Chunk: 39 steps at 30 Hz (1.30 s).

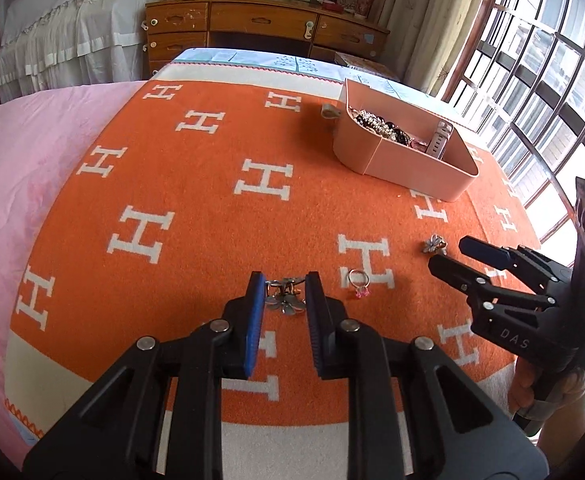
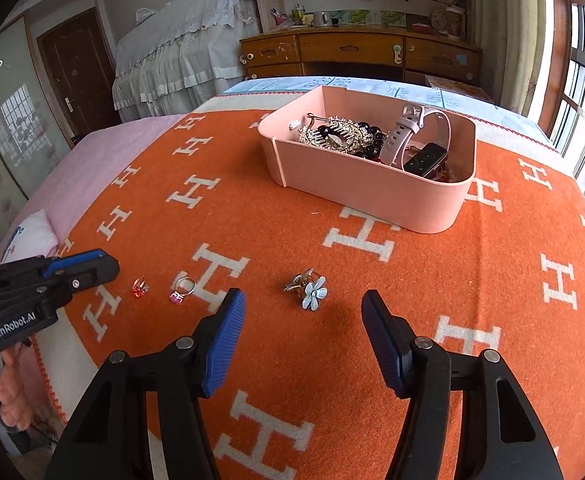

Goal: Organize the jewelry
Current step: 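Close the left gripper on the silver earring while the right closes on the blue flower earring, then carry both earrings into the pink box and open both grippers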

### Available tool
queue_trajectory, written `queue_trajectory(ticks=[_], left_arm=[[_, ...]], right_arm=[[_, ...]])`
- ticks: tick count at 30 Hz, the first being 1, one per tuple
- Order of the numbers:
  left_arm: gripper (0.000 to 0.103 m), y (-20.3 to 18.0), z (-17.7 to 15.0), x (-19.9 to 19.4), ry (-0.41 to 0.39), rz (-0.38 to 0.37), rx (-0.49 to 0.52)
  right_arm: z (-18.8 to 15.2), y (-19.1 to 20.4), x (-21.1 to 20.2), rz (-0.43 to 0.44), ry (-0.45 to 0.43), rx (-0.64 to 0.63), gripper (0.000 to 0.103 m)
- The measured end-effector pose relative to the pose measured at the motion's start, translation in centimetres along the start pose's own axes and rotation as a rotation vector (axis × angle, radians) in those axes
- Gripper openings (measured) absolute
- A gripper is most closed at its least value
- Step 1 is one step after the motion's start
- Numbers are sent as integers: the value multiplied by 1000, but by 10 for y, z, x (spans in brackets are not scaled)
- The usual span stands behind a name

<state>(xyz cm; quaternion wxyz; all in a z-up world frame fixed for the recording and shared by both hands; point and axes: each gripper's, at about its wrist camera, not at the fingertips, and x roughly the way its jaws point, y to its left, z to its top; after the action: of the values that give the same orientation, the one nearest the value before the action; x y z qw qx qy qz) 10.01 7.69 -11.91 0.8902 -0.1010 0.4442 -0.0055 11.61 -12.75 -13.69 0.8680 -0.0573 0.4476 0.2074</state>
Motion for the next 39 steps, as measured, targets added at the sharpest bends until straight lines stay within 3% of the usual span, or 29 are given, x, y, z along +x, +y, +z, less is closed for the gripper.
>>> queue_trajectory(ticks=[3,15,18,24,32,36,39], left_arm=[[17,3,5,-3,-5,-11,-13],[17,9,11,3,22,-27,-26],[17,6,14,3,21,-29,-16],[17,-7,33,-4,14,-50,30],[17,-47,101,-32,-60,-82,148],[17,-73,143,-39,-102,-90,194],[17,-92,167,-36,-133,-85,223]], right_arm=[[4,-2,11,-44,49,-28,41],[16,1,25,-57,69,-132,35],[18,11,28,-55,64,-163,20],[24,17,22,-75,65,-138,20],[78,-7,-67,-39,-115,0,20],[119,-28,-115,-62,-224,77,20],[143,-41,-128,-94,-258,102,20]])
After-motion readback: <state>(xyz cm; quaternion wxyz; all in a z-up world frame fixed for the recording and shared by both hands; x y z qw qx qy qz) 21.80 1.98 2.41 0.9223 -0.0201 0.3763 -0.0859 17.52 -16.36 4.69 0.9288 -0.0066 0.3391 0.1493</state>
